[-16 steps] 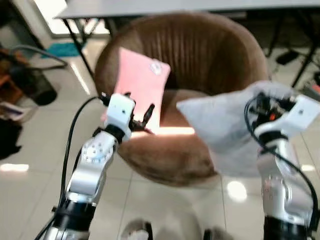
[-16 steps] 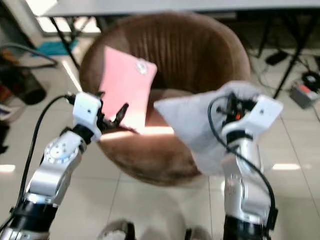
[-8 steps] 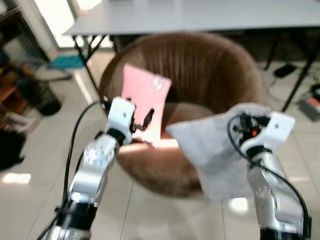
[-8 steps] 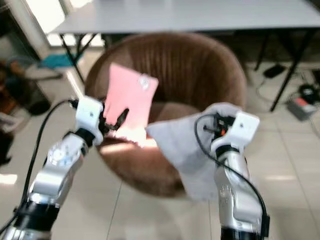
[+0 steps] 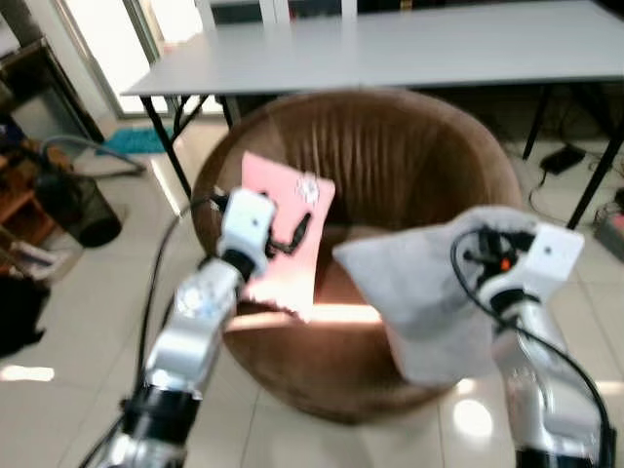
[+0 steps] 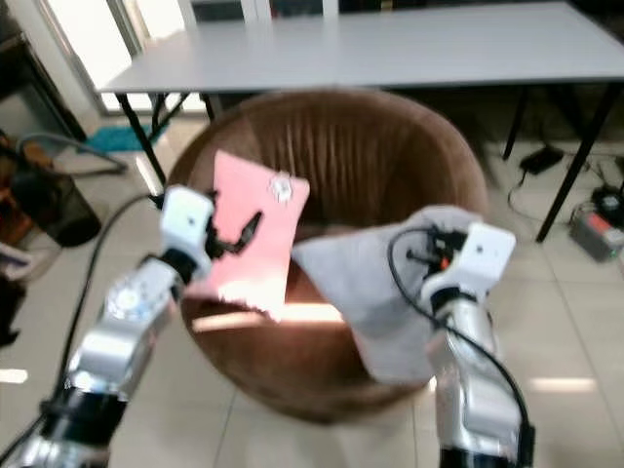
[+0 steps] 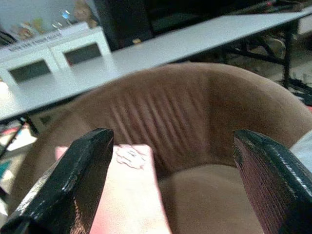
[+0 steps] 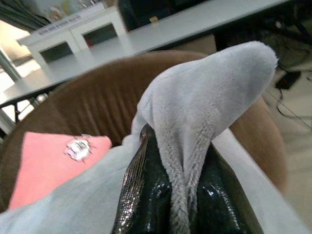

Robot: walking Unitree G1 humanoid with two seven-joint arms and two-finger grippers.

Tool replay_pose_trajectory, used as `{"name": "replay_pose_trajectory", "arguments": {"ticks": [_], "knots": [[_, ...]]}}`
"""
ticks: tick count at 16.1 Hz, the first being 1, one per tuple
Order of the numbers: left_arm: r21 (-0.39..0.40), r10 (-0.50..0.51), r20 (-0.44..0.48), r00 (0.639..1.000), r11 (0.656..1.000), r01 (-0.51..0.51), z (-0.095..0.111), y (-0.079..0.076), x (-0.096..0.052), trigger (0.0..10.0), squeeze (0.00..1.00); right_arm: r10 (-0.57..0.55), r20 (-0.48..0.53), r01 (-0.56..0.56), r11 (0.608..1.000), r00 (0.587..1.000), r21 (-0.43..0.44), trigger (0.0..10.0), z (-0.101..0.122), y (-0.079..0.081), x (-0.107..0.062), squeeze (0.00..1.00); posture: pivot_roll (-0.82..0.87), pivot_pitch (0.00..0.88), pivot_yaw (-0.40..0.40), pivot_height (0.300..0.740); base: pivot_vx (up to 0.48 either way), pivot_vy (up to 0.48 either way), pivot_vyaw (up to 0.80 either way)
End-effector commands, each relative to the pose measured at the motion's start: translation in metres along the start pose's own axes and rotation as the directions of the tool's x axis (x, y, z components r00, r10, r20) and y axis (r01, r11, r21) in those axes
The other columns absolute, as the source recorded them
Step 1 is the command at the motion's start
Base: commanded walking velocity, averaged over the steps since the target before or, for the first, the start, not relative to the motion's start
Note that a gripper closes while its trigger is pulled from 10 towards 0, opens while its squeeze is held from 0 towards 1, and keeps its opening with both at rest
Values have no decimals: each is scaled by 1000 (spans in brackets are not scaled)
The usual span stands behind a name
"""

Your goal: Move the pillow to the sofa from floor

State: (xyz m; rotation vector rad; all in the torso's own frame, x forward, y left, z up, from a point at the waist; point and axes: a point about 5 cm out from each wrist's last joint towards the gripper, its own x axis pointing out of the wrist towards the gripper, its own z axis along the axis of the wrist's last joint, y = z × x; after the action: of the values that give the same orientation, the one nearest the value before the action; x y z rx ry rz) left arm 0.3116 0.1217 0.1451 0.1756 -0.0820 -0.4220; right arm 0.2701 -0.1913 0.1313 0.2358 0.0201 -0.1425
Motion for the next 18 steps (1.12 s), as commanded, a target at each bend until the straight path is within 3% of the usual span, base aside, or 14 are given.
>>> {"name": "replay_pose_trajectory", "arguments": {"ticks": [1,4,10,13,18], "knots": [[10,33,-21,999,999,-33,-4,11,-5,10000,0,38,61,-39,999,997,13,10000,11,13,2,0,-75,0,94,740,349,0,0],[5,21,-24,1000,1000,-20,-5,9,-4,10000,0,28,65,-28,1000,997,9,10000,12,9,3,0,-75,0,93,740,333,0,0],[11,-64,-4,998,998,64,-5,0,-5,10000,0,16,74,-16,1000,997,-5,10000,17,1,4,0,-83,0,92,740,0,0,0],[26,-91,-7,996,995,91,-7,0,-6,10000,0,81,78,-80,997,994,-23,10000,25,2,6,0,-82,0,91,740,0,0,0],[27,-239,-23,971,970,240,-7,9,-18,10000,0,146,-51,-151,982,988,-116,10000,28,2,17,0,-82,0,88,740,0,0,0]]}}
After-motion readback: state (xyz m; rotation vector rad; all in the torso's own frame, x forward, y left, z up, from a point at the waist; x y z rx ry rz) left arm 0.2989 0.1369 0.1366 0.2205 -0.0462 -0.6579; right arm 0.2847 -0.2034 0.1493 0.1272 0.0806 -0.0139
